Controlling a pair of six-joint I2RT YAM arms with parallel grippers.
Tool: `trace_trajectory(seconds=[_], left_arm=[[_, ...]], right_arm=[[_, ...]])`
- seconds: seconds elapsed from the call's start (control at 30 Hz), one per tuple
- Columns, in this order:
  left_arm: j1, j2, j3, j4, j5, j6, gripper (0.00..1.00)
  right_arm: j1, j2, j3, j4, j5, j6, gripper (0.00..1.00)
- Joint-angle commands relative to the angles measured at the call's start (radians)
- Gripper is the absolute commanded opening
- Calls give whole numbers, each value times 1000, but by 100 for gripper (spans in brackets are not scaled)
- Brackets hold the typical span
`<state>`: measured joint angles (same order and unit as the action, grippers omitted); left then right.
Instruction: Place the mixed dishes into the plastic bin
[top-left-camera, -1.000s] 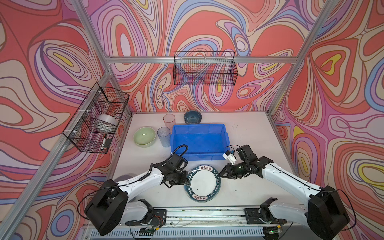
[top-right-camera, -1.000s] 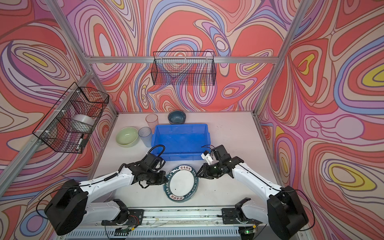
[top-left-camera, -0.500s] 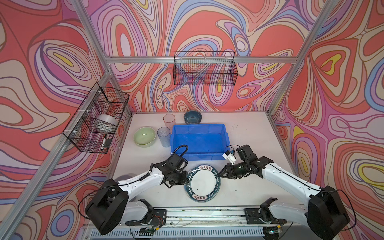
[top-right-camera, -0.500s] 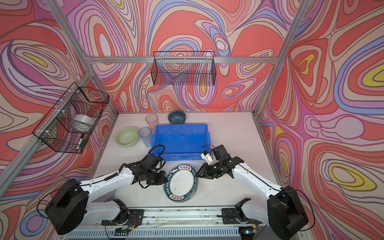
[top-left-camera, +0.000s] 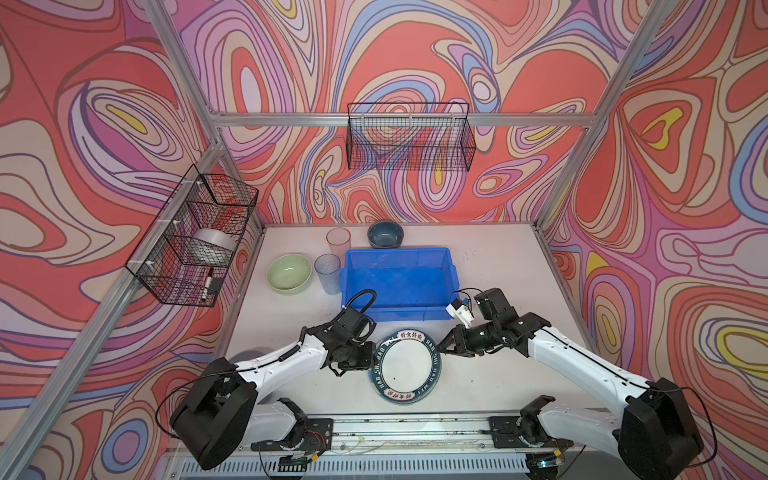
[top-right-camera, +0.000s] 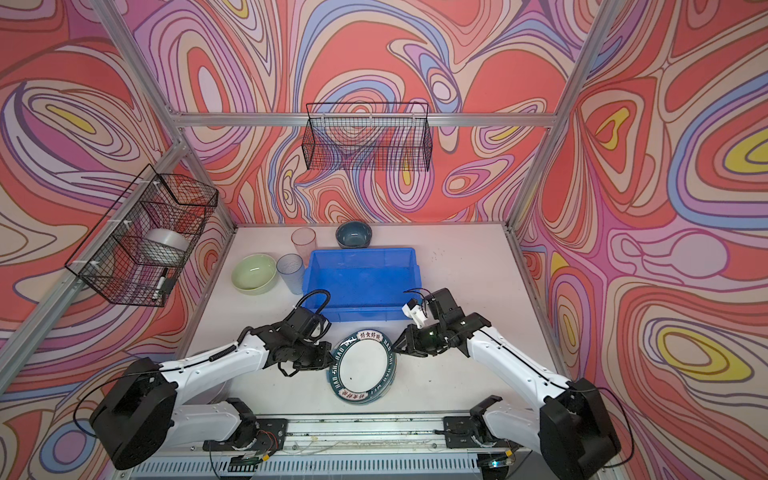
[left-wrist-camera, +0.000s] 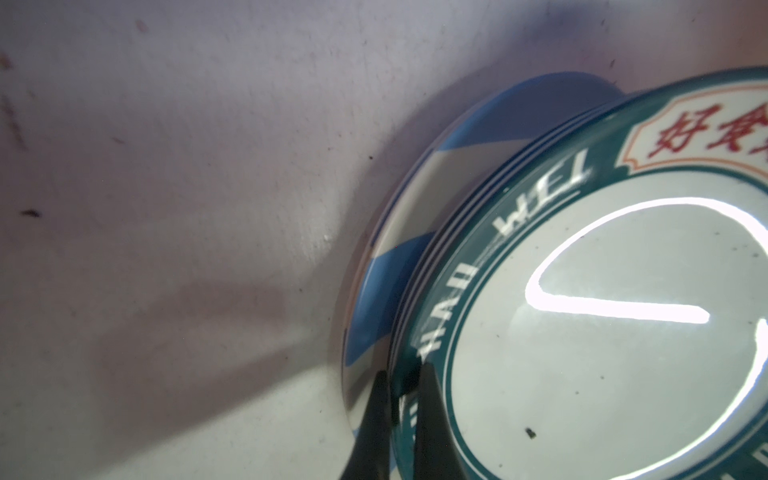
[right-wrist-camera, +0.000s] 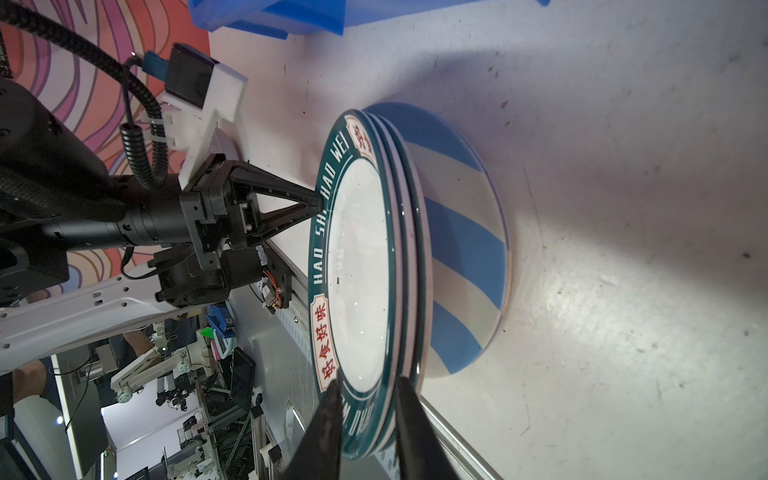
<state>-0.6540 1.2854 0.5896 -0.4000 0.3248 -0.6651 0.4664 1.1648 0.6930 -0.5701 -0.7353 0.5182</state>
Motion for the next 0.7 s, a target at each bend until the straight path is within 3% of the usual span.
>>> trace_trajectory(seconds=[0.0, 0.67], left_arm=[[-6, 29, -19, -81, -44, 9, 0], [-6, 36, -16, -82, -46, 11, 0]], right_arm=[[6, -3, 4, 13, -15, 9, 24], [15, 12, -16, 13, 30, 14, 23]])
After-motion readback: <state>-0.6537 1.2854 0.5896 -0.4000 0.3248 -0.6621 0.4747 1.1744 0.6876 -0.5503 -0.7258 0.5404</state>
